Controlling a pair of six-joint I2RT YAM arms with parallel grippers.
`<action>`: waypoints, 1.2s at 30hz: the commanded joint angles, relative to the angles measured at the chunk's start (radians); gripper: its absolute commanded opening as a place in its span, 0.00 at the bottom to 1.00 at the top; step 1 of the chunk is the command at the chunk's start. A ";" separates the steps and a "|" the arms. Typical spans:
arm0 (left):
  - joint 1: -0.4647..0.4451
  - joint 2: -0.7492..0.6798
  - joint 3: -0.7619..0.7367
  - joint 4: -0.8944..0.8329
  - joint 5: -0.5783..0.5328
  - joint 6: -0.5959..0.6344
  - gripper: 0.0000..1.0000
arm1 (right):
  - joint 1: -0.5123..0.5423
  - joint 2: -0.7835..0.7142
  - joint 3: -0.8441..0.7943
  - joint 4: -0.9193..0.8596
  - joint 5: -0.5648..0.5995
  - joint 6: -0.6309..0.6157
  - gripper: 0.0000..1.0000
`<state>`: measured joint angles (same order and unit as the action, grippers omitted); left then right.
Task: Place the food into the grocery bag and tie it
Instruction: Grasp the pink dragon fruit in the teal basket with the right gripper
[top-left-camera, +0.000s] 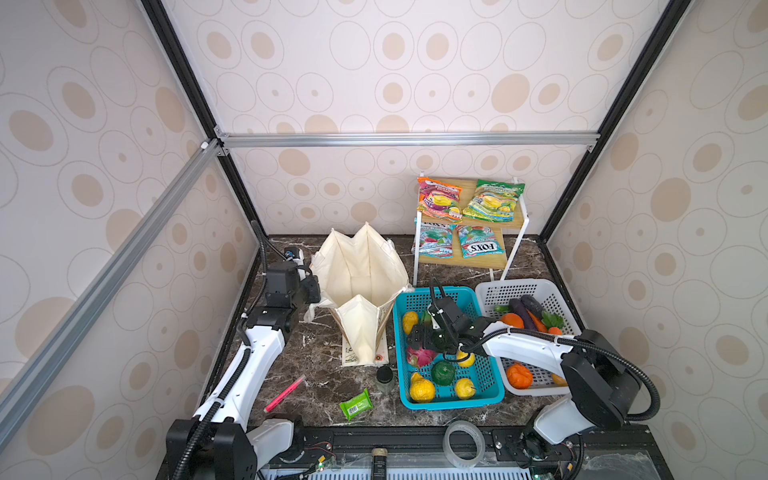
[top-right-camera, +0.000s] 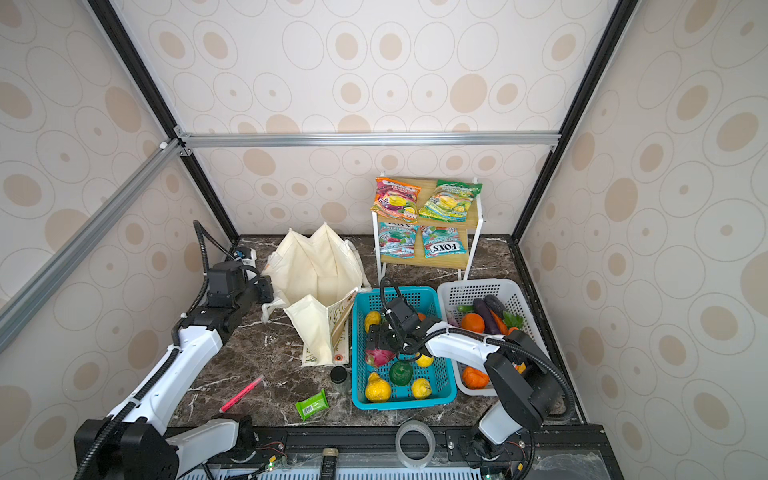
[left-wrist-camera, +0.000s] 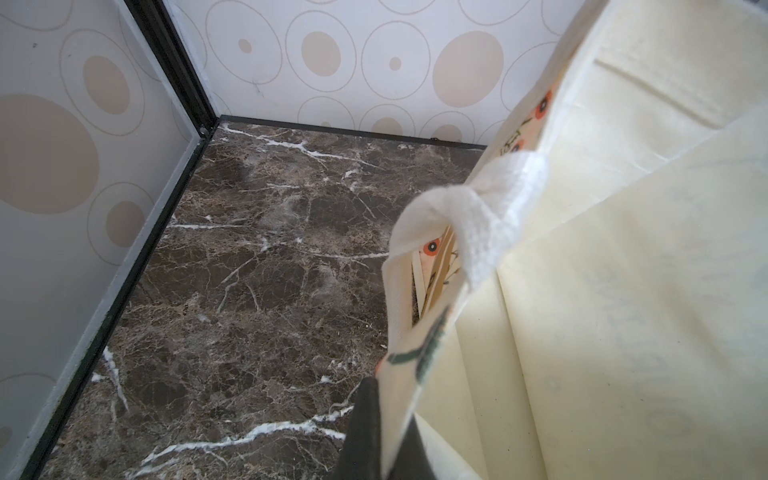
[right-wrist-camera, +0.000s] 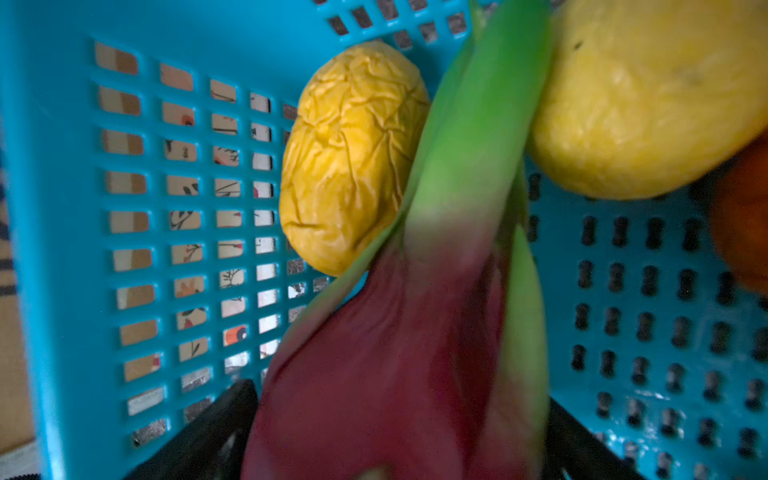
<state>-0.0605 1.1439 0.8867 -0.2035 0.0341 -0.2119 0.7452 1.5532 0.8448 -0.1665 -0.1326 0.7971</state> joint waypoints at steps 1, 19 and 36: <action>0.005 -0.022 0.000 -0.002 0.015 0.014 0.00 | 0.003 0.003 -0.013 0.000 0.003 0.007 0.88; 0.005 -0.030 0.002 -0.001 0.018 0.012 0.00 | 0.004 -0.340 0.174 -0.362 0.304 -0.172 0.76; 0.003 -0.036 -0.005 0.008 0.030 0.009 0.00 | 0.047 0.044 0.887 -0.354 0.207 -0.425 0.73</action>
<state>-0.0605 1.1309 0.8803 -0.2035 0.0456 -0.2119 0.7681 1.5150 1.6485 -0.5385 0.1333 0.4255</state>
